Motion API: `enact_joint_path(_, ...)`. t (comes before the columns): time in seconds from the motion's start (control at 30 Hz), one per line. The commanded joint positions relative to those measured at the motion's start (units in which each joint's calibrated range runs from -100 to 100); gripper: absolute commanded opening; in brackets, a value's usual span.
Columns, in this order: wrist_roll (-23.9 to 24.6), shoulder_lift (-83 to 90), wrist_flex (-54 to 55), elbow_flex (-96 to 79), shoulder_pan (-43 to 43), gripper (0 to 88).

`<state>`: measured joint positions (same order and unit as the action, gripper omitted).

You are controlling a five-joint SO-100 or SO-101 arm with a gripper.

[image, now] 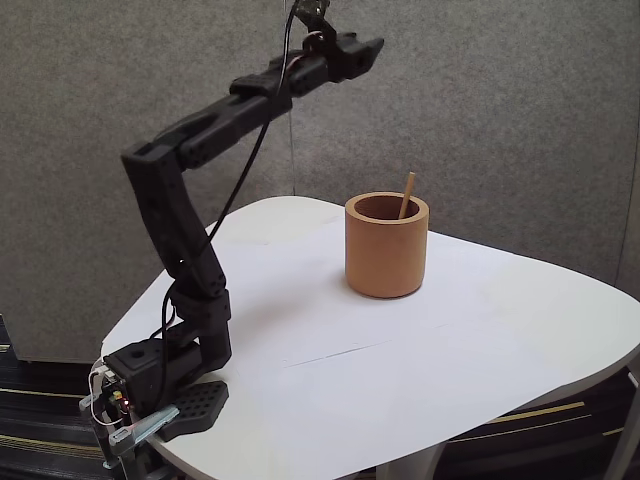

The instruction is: Grab the pen and put it in the pen holder.

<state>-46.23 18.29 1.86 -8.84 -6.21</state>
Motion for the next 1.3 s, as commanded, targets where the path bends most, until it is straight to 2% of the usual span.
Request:
enact_joint_path(0.0,8.3,12.0,-11.9,1.4,-0.5,23.4)
enact_joint_path(0.2,22.0,29.6,-27.8,-13.8,0.2,23.4)
enact_joint_path(0.43,32.4,54.4,-41.6,-44.0,0.3,22.9)
enact_joint_path(0.67,42.1,69.1,-63.3,-66.3,3.3,22.8)
enact_joint_path(0.93,48.3,70.2,-69.2,-81.4,4.4,22.8)
enact_joint_path(1.27,49.0,70.2,-68.9,-85.6,4.4,22.7)
